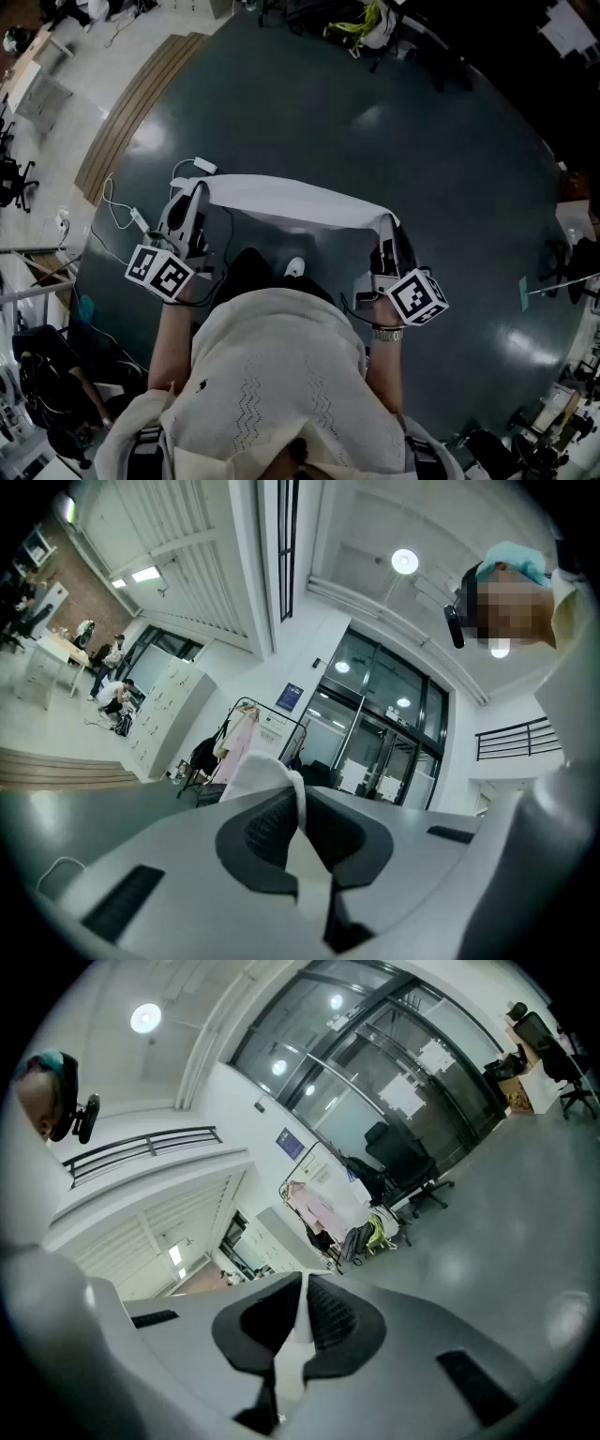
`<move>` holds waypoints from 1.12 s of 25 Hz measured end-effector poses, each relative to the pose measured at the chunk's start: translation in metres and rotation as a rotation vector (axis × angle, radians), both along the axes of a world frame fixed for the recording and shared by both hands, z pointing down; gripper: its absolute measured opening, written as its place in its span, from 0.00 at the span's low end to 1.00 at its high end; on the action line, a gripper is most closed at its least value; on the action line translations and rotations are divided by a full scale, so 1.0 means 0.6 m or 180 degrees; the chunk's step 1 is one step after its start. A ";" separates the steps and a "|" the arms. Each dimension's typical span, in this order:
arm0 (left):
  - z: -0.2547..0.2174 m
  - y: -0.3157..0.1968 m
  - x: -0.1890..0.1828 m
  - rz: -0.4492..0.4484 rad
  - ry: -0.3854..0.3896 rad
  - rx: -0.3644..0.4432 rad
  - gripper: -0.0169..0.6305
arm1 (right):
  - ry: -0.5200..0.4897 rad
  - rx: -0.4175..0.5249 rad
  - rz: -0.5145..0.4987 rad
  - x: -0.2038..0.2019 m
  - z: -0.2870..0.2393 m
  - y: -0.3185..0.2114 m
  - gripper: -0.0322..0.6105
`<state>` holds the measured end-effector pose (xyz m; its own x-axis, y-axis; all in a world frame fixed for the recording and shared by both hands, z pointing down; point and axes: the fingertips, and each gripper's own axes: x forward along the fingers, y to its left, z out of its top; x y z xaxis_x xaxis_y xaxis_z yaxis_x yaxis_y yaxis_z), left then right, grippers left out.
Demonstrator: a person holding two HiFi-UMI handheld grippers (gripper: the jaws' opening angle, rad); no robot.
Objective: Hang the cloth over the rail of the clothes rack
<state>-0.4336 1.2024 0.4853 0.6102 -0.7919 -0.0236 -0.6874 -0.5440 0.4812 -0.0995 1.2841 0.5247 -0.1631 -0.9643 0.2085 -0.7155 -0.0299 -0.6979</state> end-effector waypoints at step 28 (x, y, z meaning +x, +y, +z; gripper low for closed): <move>0.007 -0.574 -0.114 0.0347 0.0267 -0.0076 0.06 | 0.0114 -0.0113 0.0441 -0.131 -0.029 -0.487 0.08</move>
<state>-0.5023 0.8580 0.4896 0.6893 -0.7220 -0.0601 -0.5816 -0.6009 0.5484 -0.1783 0.9922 0.5076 -0.0207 -0.9690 0.2462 -0.7273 -0.1544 -0.6687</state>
